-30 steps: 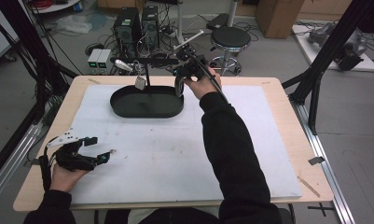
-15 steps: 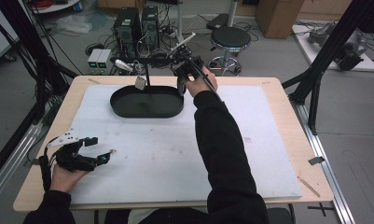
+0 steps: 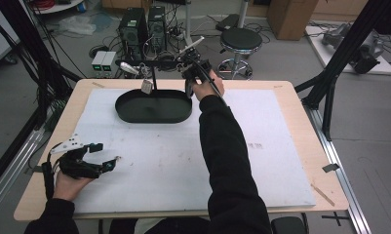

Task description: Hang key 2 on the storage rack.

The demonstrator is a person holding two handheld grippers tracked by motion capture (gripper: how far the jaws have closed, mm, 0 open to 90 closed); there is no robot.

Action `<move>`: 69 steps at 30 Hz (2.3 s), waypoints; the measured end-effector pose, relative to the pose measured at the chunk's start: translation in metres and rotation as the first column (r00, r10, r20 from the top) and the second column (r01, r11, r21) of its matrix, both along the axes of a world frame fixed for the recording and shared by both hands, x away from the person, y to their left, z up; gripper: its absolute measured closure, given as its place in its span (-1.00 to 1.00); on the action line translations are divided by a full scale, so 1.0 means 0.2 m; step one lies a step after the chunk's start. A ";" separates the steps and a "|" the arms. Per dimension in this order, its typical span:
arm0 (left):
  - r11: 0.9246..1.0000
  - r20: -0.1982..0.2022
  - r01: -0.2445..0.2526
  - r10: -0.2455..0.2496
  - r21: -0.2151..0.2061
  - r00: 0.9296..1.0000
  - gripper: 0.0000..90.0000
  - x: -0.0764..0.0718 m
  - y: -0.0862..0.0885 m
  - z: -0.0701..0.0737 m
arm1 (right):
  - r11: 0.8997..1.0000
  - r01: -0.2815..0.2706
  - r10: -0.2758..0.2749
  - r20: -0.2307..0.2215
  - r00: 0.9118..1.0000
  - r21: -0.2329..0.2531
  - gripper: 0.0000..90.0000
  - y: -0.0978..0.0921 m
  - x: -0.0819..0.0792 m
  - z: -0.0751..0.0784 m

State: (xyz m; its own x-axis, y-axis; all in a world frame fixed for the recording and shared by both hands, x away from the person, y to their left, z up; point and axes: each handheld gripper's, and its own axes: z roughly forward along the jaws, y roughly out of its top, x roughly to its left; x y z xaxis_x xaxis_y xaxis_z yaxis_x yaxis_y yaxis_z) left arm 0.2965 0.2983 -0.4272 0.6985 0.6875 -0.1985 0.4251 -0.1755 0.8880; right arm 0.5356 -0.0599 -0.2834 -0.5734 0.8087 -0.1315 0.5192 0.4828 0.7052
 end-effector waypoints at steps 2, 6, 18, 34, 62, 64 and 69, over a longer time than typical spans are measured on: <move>1.000 -0.002 0.002 -0.002 0.003 1.000 -0.87 0.00 0.00 0.00 | 1.000 0.004 -0.003 -0.006 1.000 0.012 0.88 -0.01 0.01 -0.01; 1.000 0.000 0.002 -0.002 0.001 1.000 -0.87 0.00 0.00 0.00 | 0.999 0.008 -0.007 -0.018 1.000 0.036 0.73 -0.03 0.03 -0.02; 1.000 0.003 -0.002 0.002 0.015 1.000 -0.87 0.00 -0.01 0.00 | 0.995 -0.020 0.032 -0.118 0.993 0.097 -0.98 -0.24 -0.04 -0.07; 1.000 -0.005 0.000 0.000 0.026 1.000 -0.87 0.00 -0.02 0.00 | 0.982 -0.066 0.087 -0.116 0.989 0.177 -0.98 -0.56 -0.24 -0.16; 0.999 -0.017 0.007 -0.007 0.046 1.000 -0.87 0.00 -0.03 -0.01 | 0.972 -0.145 0.152 -0.022 0.988 0.184 -0.98 -0.73 -0.63 -0.29; 0.999 -0.017 0.009 -0.008 0.047 1.000 -0.87 0.00 -0.03 -0.01 | 0.972 -0.144 0.150 -0.018 0.988 0.187 -0.98 -0.74 -0.65 -0.30; 0.999 -0.022 0.009 -0.008 0.051 1.000 -0.87 0.00 -0.03 -0.01 | 0.967 -0.150 0.158 -0.020 0.987 0.206 -0.98 -0.79 -0.70 -0.34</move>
